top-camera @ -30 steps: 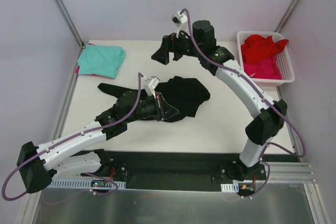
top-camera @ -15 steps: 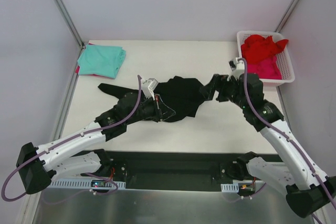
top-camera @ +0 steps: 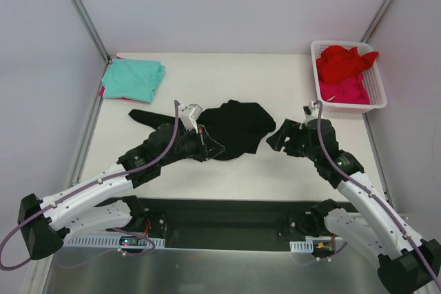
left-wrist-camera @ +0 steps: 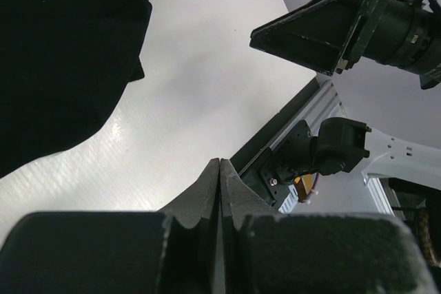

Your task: Fold and stack the t-shirts

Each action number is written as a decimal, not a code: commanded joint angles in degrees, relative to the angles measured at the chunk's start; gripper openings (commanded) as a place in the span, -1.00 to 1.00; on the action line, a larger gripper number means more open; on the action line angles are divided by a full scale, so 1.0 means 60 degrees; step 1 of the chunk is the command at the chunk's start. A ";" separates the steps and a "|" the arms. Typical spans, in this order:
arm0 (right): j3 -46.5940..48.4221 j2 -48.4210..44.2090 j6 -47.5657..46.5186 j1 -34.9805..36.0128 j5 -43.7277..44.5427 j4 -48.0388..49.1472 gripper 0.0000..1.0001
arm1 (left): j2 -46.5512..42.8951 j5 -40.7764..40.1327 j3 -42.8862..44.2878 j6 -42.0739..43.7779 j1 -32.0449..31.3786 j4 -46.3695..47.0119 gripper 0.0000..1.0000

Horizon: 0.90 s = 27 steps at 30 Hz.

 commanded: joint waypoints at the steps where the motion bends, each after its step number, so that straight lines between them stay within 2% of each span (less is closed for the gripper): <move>1: -0.0468 0.0088 0.0812 -0.0019 -0.0195 0.0598 0.48 | -0.0271 -0.0205 0.0063 0.0061 -0.0003 0.0047 -1.00; 11: -0.1040 0.1319 0.1531 0.0098 -0.0899 0.2208 0.46 | -0.0549 -0.0278 0.0049 0.0032 -0.0003 -0.0158 -1.00; 16: -0.1186 0.2006 0.1824 0.0215 -0.1118 0.3057 0.37 | -0.0666 -0.0483 0.0019 -0.0056 -0.0003 -0.0187 -1.00; 23: -0.1538 0.3135 0.2264 0.0333 -0.1426 0.4260 0.34 | -0.0915 -0.1054 0.0166 -0.0144 0.0011 -0.1211 -1.00; 27: -0.1553 0.3531 0.2366 0.0435 -0.1455 0.4568 0.32 | -0.1077 -0.1303 0.0210 -0.0144 -0.0003 -0.1505 -0.86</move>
